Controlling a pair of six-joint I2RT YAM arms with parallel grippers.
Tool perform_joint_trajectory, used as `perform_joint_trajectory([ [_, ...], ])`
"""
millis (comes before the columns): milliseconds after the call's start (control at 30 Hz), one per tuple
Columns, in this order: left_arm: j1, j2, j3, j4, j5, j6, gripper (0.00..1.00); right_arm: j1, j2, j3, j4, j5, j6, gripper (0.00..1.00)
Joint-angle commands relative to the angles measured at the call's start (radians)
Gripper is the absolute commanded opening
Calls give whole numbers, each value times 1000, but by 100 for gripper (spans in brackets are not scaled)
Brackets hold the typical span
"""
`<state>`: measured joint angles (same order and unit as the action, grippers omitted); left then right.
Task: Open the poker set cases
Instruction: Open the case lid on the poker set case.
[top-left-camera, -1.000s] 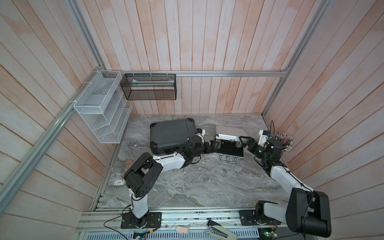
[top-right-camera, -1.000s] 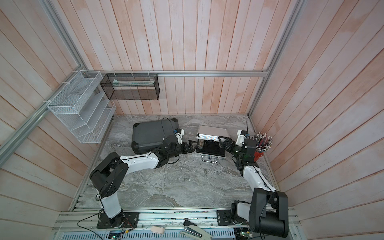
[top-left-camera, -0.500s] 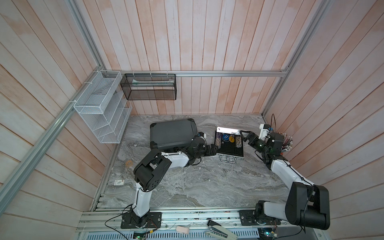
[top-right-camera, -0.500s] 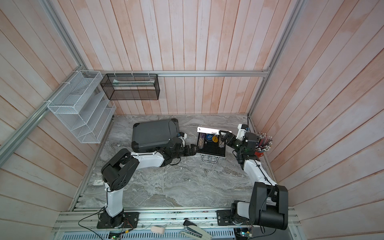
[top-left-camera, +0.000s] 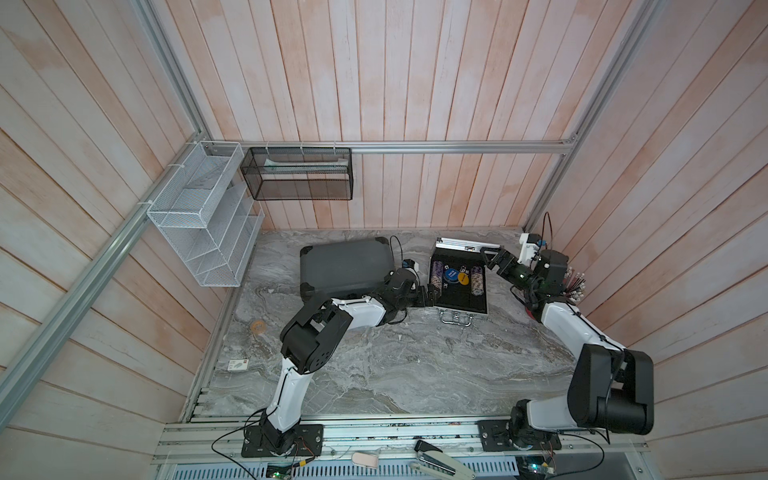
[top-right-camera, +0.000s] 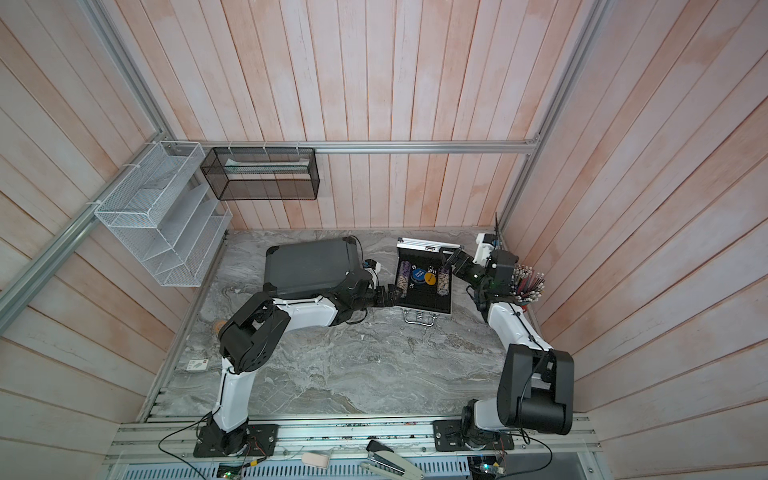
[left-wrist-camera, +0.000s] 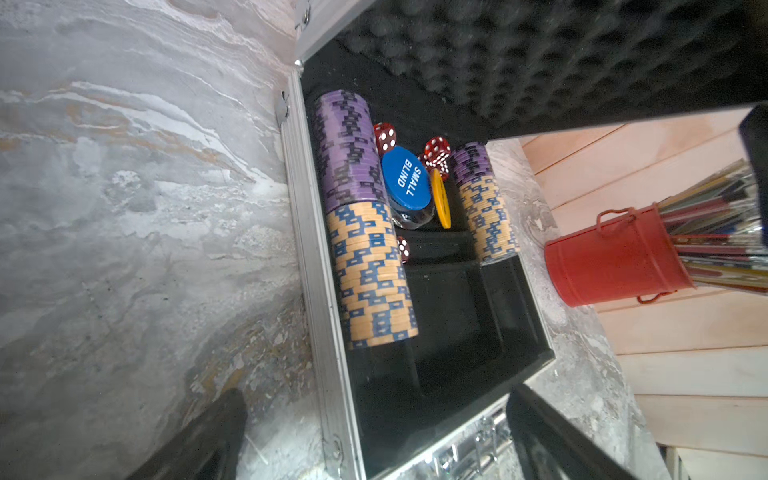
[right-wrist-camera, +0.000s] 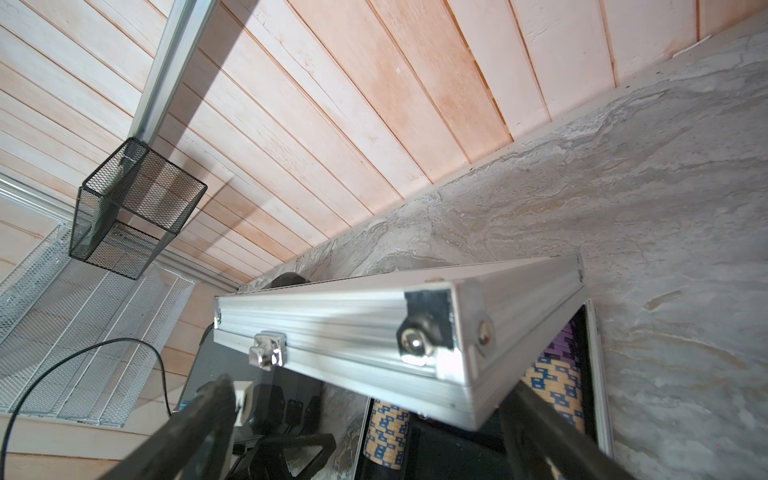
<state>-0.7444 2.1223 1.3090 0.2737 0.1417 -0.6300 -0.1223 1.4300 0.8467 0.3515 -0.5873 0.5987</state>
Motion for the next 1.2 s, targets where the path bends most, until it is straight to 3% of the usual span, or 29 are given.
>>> perform_joint_trajectory([
  [0,5,39,50,-30,-5,41,100,8,23,42,43,-12,-5,98],
  [567,8,136,146,-79,15,85,100,16,120,188,72,6,35,98],
  [1167,9,142,132,-64,44,73,99,18,234,266,166,32,93,98],
])
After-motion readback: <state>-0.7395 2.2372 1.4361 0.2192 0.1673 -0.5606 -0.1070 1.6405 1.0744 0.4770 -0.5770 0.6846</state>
